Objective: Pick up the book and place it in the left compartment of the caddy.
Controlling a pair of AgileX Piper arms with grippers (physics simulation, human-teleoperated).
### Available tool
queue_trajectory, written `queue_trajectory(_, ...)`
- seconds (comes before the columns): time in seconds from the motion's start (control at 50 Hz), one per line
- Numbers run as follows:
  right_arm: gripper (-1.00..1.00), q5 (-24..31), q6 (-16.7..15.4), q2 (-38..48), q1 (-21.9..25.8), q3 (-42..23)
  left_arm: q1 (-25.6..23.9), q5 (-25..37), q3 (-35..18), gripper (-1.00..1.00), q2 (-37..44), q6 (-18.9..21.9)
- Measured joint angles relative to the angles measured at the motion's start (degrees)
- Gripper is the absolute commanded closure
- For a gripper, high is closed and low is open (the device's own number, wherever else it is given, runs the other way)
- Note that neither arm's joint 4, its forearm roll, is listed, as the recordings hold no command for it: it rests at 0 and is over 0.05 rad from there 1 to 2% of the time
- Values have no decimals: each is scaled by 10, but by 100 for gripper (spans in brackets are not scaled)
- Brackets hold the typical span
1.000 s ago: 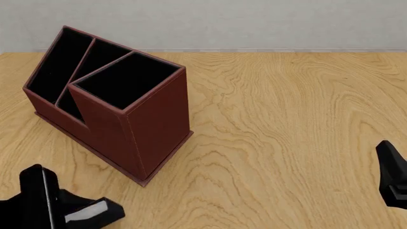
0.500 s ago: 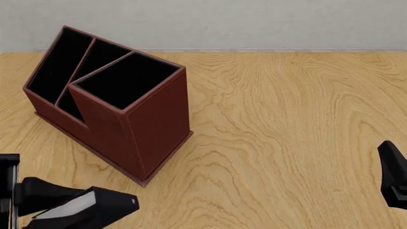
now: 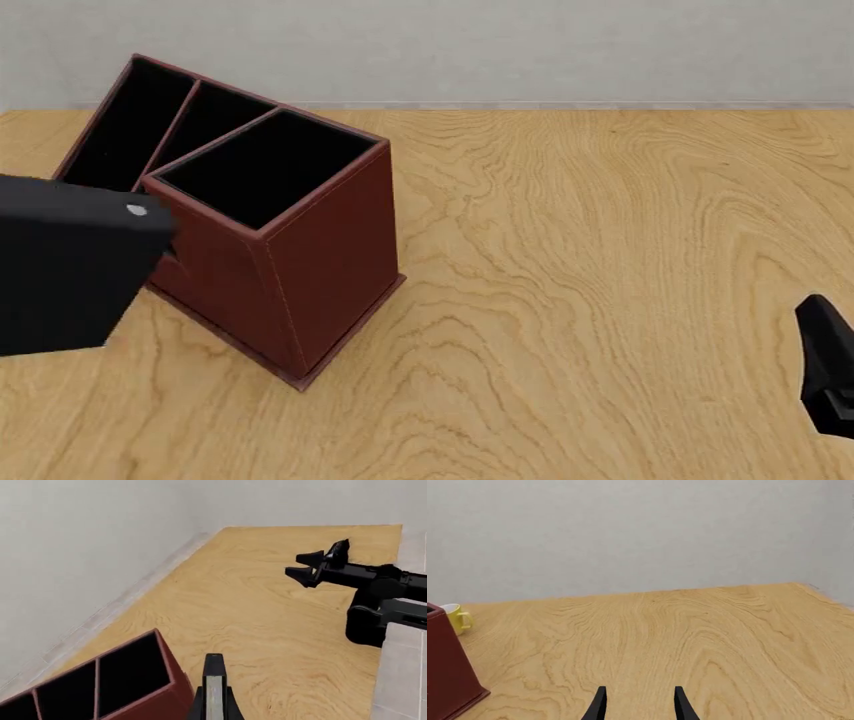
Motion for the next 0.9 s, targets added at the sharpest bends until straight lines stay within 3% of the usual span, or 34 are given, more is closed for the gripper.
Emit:
queue_trajectory(0.22, -100, 1, 4, -1, -1, 0, 61, -18, -93, 100, -4, -1)
queue_trajectory(0.48, -100, 0, 7, 0, -2, 0, 213, -45, -167, 100, 29, 9)
queue_trajectory(0.9, -100, -7, 6, 8, 0, 1, 493, -188, -152, 100, 137, 32)
